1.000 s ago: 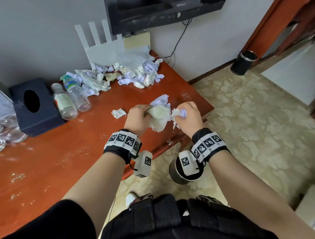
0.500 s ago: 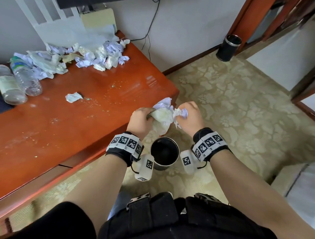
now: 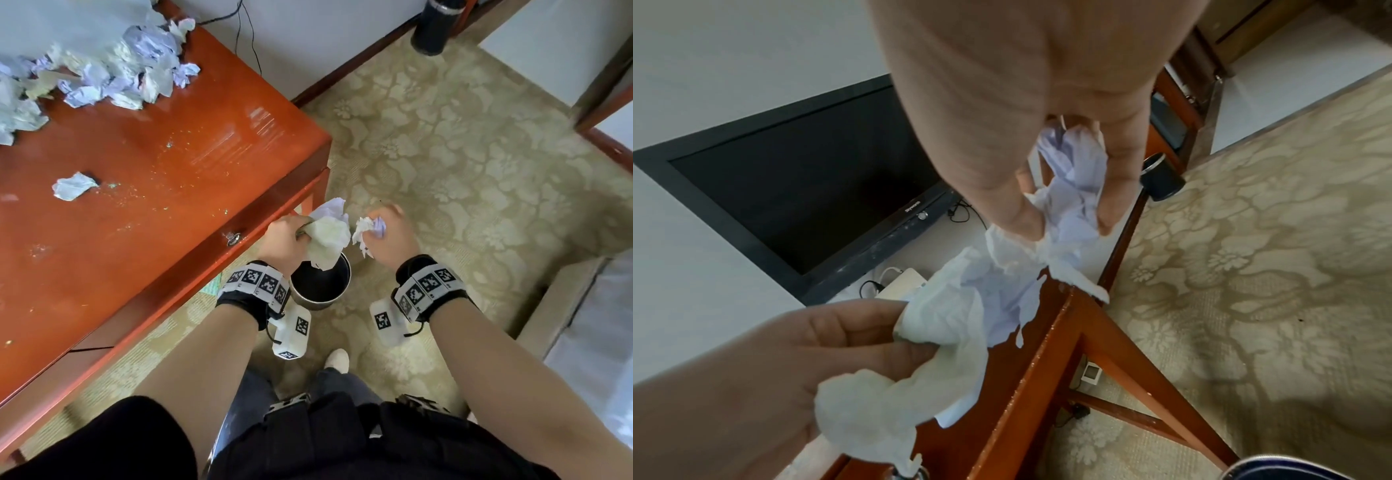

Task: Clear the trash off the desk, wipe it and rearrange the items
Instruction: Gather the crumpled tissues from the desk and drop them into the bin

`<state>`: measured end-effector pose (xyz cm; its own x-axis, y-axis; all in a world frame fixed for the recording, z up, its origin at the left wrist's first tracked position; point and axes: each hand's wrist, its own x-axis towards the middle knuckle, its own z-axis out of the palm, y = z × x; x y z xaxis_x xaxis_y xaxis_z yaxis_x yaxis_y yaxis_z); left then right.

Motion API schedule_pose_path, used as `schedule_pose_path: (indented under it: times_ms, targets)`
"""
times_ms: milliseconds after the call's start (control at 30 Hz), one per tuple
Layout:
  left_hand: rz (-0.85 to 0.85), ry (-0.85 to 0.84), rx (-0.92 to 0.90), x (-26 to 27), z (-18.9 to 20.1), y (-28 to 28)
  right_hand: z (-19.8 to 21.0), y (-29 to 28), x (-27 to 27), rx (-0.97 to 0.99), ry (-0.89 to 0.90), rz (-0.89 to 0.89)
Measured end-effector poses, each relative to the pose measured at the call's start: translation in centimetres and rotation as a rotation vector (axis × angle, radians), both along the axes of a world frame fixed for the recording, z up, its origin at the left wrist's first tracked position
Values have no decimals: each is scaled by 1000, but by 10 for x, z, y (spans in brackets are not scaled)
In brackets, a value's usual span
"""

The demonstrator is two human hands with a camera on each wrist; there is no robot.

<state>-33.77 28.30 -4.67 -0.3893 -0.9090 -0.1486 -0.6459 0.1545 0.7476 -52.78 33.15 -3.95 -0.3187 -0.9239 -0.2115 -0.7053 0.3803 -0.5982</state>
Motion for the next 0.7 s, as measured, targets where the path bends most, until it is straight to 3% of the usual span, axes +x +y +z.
schedule_pose_path:
  times_ms: [200,433,700]
  targets:
    - [-53,-63,43,3,-56,-12,-49,-3,7,21,7,-46]
    - [-101,-126,33,14,-138,-11,-133,5,18,52,-24,-95]
    - [-133,-164,-28,34,-213,24,-209,44,46,12,-29,-108]
